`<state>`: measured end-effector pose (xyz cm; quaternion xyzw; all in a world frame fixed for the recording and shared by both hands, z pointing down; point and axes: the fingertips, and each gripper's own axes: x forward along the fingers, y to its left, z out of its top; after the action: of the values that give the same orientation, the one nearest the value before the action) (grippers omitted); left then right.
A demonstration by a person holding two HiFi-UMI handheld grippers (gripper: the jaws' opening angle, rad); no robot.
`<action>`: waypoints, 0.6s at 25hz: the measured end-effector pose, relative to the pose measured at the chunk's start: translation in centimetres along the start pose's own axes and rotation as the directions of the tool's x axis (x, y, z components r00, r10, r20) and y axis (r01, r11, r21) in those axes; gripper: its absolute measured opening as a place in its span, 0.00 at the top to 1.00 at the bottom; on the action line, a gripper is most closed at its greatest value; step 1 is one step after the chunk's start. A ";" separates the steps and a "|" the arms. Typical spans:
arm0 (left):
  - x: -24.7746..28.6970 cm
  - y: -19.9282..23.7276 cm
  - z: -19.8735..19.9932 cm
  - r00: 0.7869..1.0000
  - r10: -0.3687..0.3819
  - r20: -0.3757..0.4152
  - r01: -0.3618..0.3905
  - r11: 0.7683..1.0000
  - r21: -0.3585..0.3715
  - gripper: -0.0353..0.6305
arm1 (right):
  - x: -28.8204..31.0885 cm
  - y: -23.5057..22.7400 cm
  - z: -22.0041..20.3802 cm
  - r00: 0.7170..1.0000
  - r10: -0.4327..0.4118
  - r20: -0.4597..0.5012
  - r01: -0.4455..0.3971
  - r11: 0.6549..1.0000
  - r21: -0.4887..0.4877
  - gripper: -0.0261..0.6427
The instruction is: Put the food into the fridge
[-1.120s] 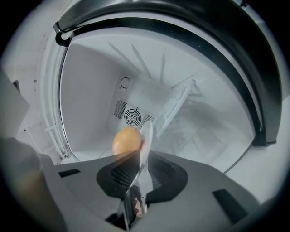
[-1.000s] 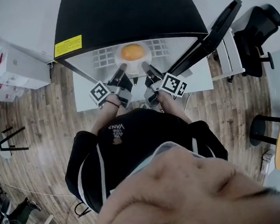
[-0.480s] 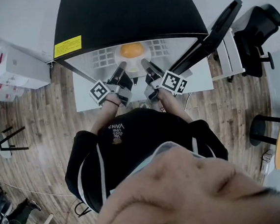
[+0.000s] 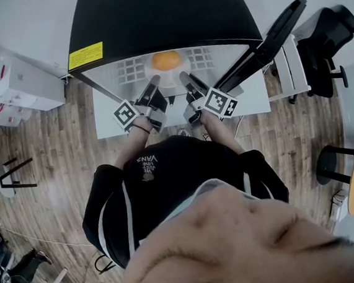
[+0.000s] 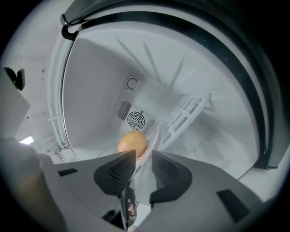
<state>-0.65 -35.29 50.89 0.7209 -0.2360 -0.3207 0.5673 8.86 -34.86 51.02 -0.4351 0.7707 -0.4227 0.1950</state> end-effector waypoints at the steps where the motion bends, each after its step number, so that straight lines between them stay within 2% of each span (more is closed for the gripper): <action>1: 0.0 -0.2 0.0 1.000 -0.003 -0.003 0.003 1.000 0.011 0.77 | -0.1 0.1 0.1 1.000 0.000 0.003 0.000 1.000 -0.019 0.81; 6: -0.3 -0.7 -0.6 1.000 -0.003 -0.030 0.005 0.997 0.073 0.75 | -0.7 0.7 0.1 1.000 -0.014 -0.002 0.014 0.988 -0.156 0.76; 9: -0.5 -0.7 -0.7 1.000 0.000 -0.029 0.003 0.995 0.097 0.75 | -1.0 0.6 0.3 1.000 -0.025 0.012 0.027 0.986 -0.166 0.74; 12: -1.0 -0.8 -0.5 1.000 0.001 -0.009 0.000 0.996 0.088 0.75 | -1.5 0.2 0.3 0.999 -0.036 0.025 0.040 0.987 -0.158 0.71; 14: -1.3 -0.8 -0.5 1.000 0.001 -0.001 -0.001 0.996 0.087 0.75 | -2.2 0.3 0.2 0.998 -0.048 0.034 0.054 0.978 -0.202 0.71; 15: -1.5 -0.9 -0.5 1.000 0.001 0.001 -0.001 0.995 0.100 0.75 | -2.6 0.3 0.2 0.997 -0.058 0.042 0.067 0.965 -0.254 0.71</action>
<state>-1.32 -33.69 50.39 0.7480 -0.2525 -0.3083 0.5307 10.27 -32.71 50.43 -0.4880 0.8011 -0.3184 0.1371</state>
